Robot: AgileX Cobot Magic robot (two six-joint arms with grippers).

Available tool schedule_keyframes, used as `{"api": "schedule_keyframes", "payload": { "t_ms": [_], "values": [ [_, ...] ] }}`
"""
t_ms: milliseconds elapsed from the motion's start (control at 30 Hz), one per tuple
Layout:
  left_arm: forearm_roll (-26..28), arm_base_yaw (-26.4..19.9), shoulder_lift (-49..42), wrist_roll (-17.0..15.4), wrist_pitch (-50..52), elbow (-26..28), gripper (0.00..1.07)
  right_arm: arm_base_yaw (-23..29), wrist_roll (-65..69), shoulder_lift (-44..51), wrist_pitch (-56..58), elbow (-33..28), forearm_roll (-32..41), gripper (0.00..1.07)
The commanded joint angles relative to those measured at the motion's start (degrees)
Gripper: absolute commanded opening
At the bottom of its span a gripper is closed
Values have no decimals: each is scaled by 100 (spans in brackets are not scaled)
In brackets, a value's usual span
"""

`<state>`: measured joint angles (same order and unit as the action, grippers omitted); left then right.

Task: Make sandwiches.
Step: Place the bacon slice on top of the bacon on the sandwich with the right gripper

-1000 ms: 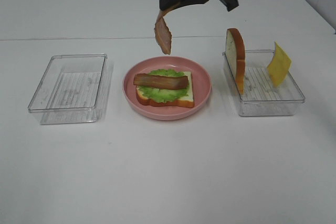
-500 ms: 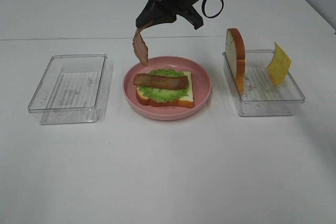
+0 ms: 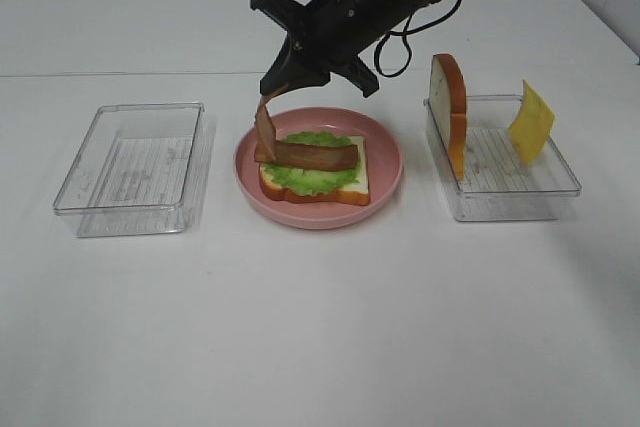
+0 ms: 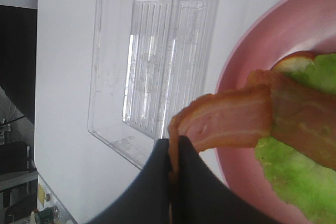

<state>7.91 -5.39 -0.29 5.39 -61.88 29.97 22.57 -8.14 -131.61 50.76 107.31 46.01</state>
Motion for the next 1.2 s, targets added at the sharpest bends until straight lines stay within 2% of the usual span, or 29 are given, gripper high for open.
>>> {"api": "schedule_keyframes", "payload": {
  "t_ms": [33,567,1200],
  "values": [
    [63,40,-103,-57,29,-11,100,0,17,-6,46,34,-292,0],
    [63,40,-103,-57,29,-11,100,0,905,0,143,34,-2366,0],
    [63,40,-103,-57,29,-11,100,6,1054,-46,160,34,-2899,0]
  ]
}}
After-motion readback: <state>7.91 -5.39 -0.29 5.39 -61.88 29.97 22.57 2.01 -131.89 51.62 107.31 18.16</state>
